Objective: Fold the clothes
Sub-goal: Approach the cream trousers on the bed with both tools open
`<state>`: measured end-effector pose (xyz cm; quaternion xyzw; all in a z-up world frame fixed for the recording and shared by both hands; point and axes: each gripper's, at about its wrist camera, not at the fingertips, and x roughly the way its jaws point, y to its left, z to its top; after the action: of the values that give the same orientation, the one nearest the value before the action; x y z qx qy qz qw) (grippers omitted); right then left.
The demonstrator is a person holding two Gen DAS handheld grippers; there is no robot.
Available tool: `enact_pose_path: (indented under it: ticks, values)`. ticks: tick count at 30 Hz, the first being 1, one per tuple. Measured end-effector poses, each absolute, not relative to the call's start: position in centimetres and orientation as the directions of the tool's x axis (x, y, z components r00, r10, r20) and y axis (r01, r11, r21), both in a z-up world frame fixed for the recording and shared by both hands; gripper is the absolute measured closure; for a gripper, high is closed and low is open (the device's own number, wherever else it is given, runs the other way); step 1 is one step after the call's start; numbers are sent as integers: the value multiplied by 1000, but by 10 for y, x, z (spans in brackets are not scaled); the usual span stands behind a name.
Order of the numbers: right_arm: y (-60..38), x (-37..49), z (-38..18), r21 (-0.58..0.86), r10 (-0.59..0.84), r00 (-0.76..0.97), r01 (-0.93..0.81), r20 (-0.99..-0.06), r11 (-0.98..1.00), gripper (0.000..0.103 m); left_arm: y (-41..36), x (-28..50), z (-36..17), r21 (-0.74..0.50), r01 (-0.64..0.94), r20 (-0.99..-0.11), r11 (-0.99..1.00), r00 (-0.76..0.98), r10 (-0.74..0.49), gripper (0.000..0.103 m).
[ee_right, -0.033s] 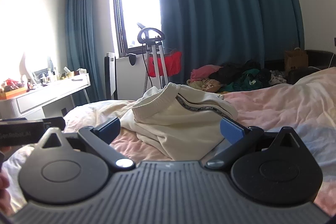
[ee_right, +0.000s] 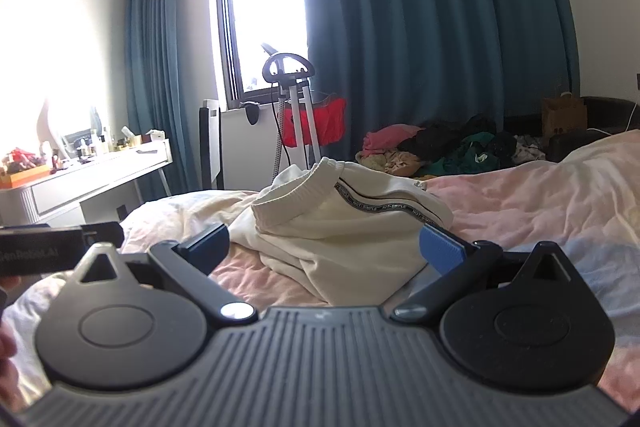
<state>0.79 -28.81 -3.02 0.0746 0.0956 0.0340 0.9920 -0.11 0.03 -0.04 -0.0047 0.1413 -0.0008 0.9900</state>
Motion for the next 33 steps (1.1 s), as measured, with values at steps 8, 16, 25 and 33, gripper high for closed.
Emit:
enact_pose_path:
  ticks: [8, 16, 25, 33]
  values:
    - [-287, 3, -29, 145, 76, 980, -49, -186, 988, 0, -3, -8, -3, -7, 10, -308, 1000, 951, -12, 0]
    - [-284, 9, -35, 138, 68, 978, -40, -199, 990, 0, -5, -12, -4, 11, 16, -292, 1000, 956, -12, 0]
    - [-286, 12, -35, 150, 61, 974, -28, -220, 988, 0, -4, -9, -5, 13, -2, -307, 1000, 952, 6, 0]
    - [-286, 13, -38, 155, 57, 973, -22, -225, 988, 0, -3, -7, -4, 12, -10, -308, 1000, 951, 13, 0]
